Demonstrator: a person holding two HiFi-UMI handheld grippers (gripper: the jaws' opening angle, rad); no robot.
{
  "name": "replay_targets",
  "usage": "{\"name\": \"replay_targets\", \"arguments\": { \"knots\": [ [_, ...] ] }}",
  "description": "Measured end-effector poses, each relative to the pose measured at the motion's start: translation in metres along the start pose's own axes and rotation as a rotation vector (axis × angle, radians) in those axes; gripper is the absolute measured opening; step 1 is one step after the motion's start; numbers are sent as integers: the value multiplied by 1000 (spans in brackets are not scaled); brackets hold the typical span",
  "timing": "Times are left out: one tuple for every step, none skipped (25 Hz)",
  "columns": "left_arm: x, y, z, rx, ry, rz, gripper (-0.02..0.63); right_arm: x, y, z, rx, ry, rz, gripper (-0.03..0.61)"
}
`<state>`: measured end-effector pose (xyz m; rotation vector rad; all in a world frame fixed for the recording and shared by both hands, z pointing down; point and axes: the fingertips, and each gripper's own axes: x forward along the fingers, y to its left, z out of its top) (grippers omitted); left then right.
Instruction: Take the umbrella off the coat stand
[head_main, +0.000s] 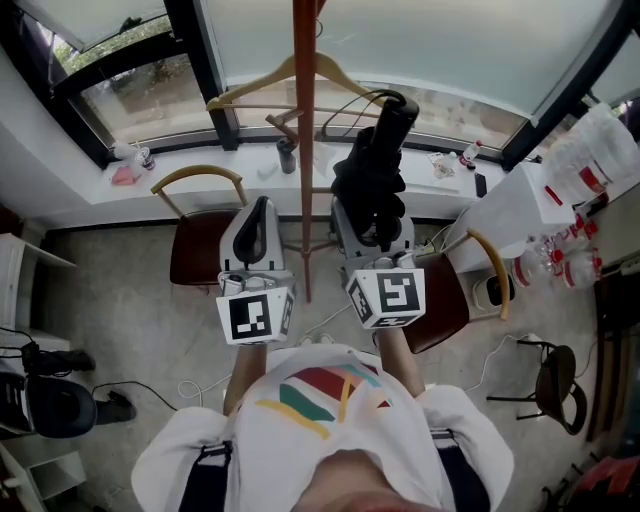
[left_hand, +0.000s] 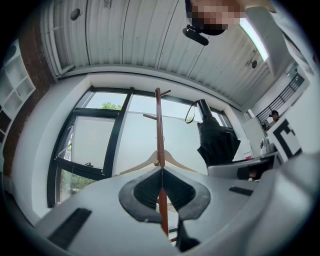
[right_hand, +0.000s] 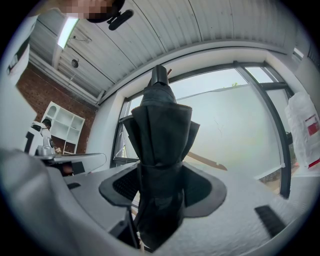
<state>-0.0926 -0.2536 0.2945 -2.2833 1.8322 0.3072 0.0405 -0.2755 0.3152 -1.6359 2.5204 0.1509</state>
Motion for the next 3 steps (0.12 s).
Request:
{"name": "replay_targets", "arguments": {
  "knots": [
    [0,0,0,0,-1,0,8,0,0,-1,-1,2,-1,239],
    [0,1,0,-1,-3,1,8,0,0,-1,-1,4,-2,238],
    [0,1,0,-1,-4,2,8,0,0,-2,-2,6,-3,239]
  ]
}}
